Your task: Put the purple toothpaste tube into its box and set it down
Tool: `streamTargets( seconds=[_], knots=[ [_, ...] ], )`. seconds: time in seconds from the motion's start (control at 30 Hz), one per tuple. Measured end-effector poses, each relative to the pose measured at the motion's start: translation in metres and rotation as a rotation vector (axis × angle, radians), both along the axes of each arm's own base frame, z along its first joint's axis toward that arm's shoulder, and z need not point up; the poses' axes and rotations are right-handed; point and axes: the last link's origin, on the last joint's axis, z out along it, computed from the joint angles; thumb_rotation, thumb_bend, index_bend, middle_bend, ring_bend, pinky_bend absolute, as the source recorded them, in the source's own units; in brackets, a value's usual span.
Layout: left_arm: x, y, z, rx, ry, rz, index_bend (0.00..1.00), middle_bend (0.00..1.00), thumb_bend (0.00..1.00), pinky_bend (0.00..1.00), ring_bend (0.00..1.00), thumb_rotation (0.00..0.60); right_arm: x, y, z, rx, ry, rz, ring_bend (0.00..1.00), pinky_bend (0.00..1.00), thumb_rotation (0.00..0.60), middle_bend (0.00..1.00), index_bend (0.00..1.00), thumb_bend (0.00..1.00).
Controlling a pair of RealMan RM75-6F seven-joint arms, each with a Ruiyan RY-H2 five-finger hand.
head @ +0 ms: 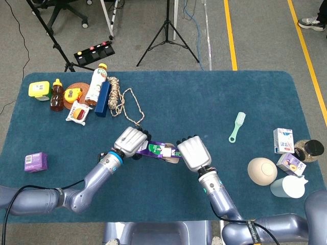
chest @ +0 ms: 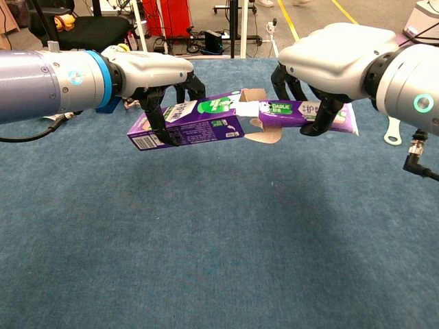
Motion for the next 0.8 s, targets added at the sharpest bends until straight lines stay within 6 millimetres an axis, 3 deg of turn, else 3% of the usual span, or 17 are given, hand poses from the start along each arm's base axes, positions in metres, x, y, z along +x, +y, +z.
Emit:
streamTargets(
  seconds=[0.4,0.8],
  knots=[
    [0.018,-0.008,-0.008,-0.003,0.028,-0.003,0.44,0.34,0.23,0.52,0.29,0.600,0.014,0.007,-0.002,-0.075,0.169,0.095,0.58,0.62,0.600,0.56,0.49,0.49],
    [0.024,-0.007,-0.008,0.003,-0.006,0.025,0.44,0.34,0.24,0.53,0.29,0.600,0.026,0.021,-0.019,-0.100,0.289,0.105,0.58,0.64,0.600,0.56,0.49,0.49]
  ],
)
